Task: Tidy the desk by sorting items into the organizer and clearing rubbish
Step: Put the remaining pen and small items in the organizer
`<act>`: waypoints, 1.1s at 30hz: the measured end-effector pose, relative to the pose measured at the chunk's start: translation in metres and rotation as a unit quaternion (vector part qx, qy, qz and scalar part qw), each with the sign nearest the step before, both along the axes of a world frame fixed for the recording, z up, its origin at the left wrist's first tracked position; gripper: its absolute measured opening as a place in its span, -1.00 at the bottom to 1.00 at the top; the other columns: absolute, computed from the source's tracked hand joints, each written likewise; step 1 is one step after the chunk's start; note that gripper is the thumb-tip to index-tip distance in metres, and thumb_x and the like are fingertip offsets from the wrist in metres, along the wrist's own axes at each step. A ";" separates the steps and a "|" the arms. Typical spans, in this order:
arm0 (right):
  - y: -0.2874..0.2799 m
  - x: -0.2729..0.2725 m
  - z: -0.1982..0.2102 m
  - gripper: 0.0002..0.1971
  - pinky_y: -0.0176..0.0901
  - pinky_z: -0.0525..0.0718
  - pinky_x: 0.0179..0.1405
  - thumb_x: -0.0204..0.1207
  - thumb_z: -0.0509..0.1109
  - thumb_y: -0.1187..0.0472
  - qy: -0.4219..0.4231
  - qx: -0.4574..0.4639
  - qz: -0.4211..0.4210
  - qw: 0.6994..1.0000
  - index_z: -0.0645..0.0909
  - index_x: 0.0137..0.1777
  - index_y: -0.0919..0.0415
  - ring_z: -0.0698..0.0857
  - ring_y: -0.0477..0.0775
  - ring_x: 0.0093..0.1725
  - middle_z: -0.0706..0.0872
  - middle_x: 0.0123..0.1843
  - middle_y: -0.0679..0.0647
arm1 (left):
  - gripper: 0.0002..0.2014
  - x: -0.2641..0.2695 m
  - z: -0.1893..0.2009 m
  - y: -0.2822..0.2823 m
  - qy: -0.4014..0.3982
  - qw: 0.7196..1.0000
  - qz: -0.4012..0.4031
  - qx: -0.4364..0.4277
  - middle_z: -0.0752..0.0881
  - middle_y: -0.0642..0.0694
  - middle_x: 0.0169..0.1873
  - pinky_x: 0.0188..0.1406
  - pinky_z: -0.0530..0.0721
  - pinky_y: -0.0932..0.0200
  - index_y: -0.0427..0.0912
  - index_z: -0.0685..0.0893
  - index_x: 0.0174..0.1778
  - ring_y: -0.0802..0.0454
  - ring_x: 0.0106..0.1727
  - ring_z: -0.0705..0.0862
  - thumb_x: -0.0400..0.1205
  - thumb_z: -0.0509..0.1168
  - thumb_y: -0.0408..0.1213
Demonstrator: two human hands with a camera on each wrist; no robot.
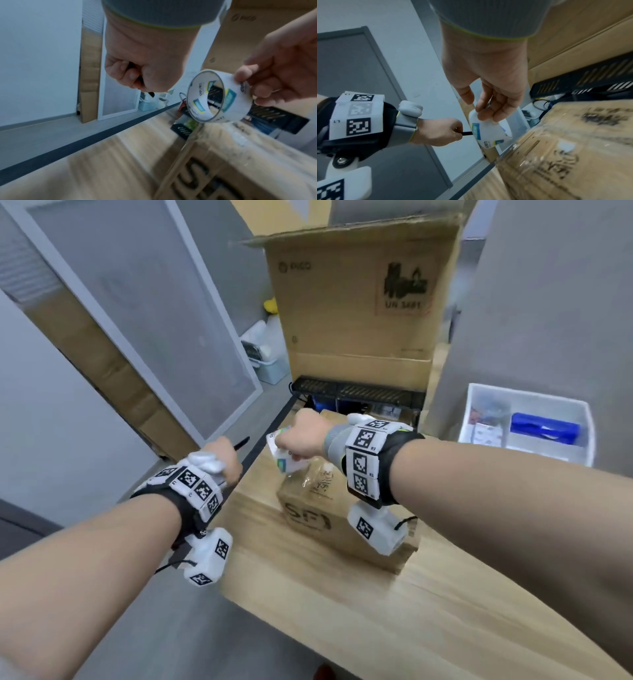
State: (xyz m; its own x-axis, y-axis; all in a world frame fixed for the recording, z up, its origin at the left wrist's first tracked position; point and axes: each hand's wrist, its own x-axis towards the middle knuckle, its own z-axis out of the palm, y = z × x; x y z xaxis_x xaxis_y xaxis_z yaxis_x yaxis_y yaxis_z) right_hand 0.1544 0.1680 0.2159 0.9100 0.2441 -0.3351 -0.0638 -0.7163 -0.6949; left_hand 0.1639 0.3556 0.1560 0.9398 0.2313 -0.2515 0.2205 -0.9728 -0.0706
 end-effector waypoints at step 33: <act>-0.302 -0.106 -0.159 -0.57 0.06 0.73 0.05 0.50 0.40 0.15 0.279 -0.189 -0.062 0.940 0.54 0.35 0.29 0.75 0.20 0.01 0.71 0.11 0.16 | -0.61 0.045 -0.039 -0.384 -0.065 0.934 -0.338 -0.093 0.66 -0.17 -0.15 -0.33 0.50 0.08 -0.24 0.53 0.07 -0.17 -0.23 0.65 0.74 0.07 0.07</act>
State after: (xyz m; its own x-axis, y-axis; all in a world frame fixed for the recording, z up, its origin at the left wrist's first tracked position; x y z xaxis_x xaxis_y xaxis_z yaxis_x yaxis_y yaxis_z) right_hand 0.0481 -0.1339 0.0568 0.5801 -0.0838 -0.8102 -0.4419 -0.8679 -0.2267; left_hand 0.2091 -0.0288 0.1168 0.8806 -0.4629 -0.1017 -0.4541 -0.8855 0.0985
